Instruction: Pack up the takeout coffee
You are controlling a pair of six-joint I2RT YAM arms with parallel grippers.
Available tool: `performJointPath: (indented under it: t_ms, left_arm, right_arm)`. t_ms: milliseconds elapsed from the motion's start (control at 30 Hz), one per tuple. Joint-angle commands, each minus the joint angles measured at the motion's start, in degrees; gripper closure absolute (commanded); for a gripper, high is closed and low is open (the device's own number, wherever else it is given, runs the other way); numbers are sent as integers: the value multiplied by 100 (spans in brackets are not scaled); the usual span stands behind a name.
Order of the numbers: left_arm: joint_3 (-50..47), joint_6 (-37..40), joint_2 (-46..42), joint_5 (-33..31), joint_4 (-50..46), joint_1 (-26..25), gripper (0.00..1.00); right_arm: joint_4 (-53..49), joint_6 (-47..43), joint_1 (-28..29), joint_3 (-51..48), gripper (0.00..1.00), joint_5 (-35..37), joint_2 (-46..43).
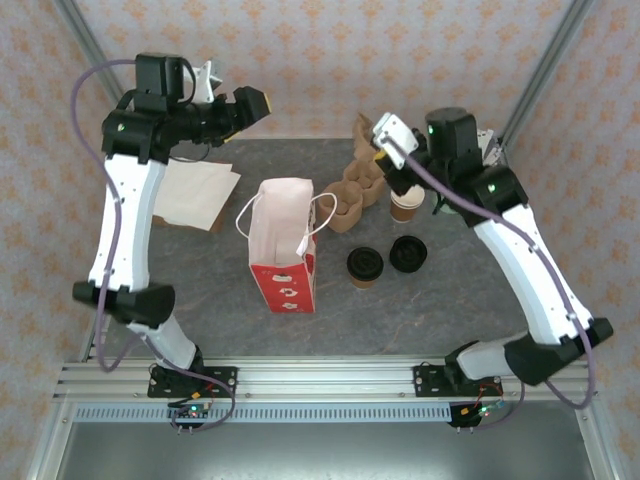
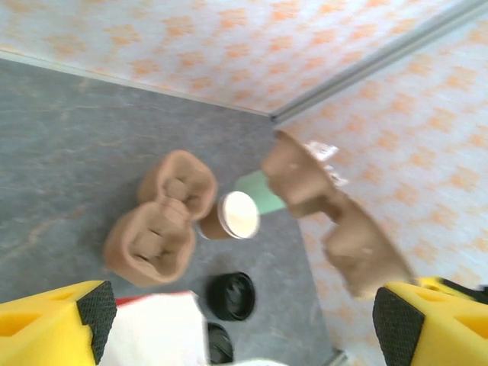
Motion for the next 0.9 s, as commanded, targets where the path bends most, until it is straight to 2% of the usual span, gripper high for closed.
performJointPath:
  t_ms: [0,200,333,667,867]
  left_arm:
    - [-467,-804,-372,111,410,-252,11]
    - [-1137,-1872,-847,48,1039,-829,14]
    - [-1181,-2164,-761,-122,1156,-1175,14]
    - [-935,-2339,-179,-187,1299,-1796,20]
    - [-593,-2205,176,-161,1199,-2079,30]
  right_arm:
    - [920,-574,471,-636,100,1053,-513]
    - [1570,-1275,1407,-1493,100,2256,-1084]
    - [1760,-1653,1857,-1715,100,2771,-1178]
    - [1951,-1845,2146,-1896,100,2809,-1280]
    - [2002,-1865,2150,-1917,100,2673,-1262]
